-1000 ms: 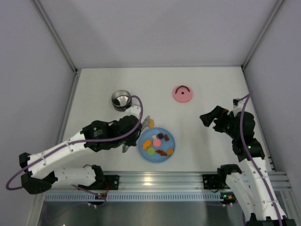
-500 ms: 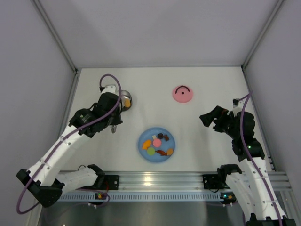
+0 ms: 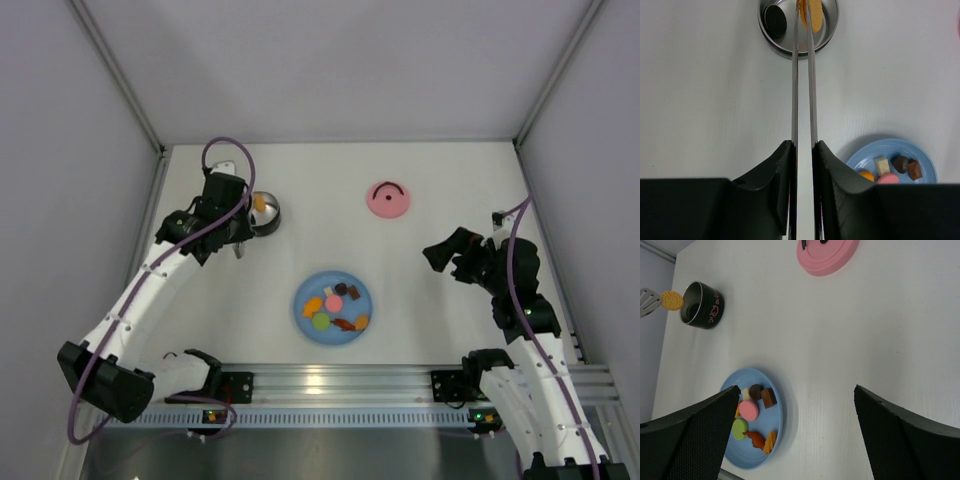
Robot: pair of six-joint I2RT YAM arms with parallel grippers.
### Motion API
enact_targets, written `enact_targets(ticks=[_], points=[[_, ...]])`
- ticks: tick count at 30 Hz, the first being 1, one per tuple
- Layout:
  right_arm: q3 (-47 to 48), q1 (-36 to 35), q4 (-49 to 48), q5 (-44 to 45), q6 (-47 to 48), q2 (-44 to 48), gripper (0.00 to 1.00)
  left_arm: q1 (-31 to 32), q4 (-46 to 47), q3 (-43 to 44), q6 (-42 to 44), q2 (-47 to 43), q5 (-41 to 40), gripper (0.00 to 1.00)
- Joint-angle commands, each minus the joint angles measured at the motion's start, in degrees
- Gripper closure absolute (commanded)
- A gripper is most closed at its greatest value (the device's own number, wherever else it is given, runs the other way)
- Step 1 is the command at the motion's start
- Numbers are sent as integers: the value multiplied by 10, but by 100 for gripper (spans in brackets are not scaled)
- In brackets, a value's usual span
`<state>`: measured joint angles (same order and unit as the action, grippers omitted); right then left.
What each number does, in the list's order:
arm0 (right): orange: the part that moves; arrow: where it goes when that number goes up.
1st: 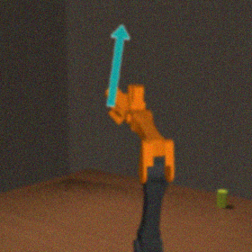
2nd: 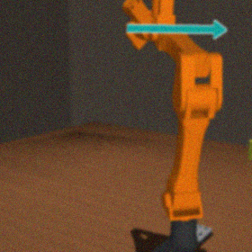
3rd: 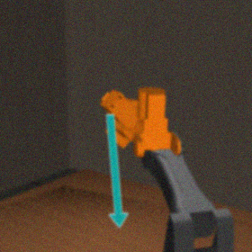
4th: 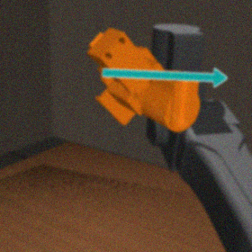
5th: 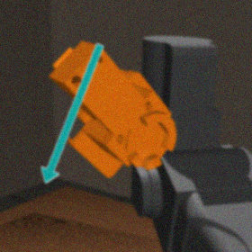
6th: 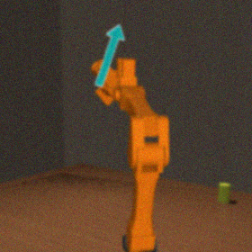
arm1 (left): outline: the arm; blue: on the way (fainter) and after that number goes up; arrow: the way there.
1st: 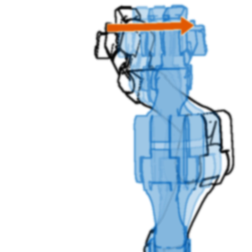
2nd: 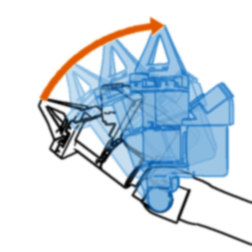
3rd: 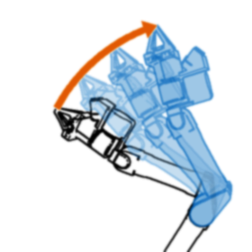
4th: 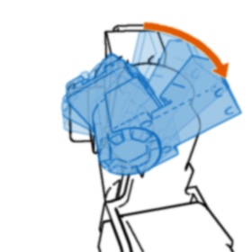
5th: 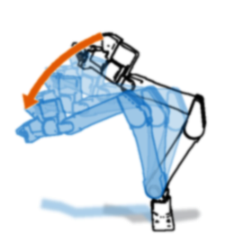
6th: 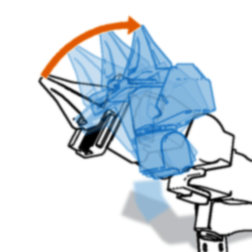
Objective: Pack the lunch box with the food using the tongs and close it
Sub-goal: Place the fake food in the packing box.
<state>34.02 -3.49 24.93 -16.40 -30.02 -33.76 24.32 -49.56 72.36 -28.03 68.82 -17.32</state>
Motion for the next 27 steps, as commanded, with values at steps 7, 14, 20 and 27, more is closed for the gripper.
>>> enact_targets(ticks=[7,14,20,27], points=[[3,9,-28,-6,13,-2,4,-23,79,-17,10,24,9,72],[11,9,-22,-3,17,-3,4,-26,87,-16,12,32,6,60],[17,8,-21,-4,17,-8,4,-26,86,-13,16,32,6,55],[25,9,-17,-2,18,-11,4,-26,82,-5,28,6,72,59]])
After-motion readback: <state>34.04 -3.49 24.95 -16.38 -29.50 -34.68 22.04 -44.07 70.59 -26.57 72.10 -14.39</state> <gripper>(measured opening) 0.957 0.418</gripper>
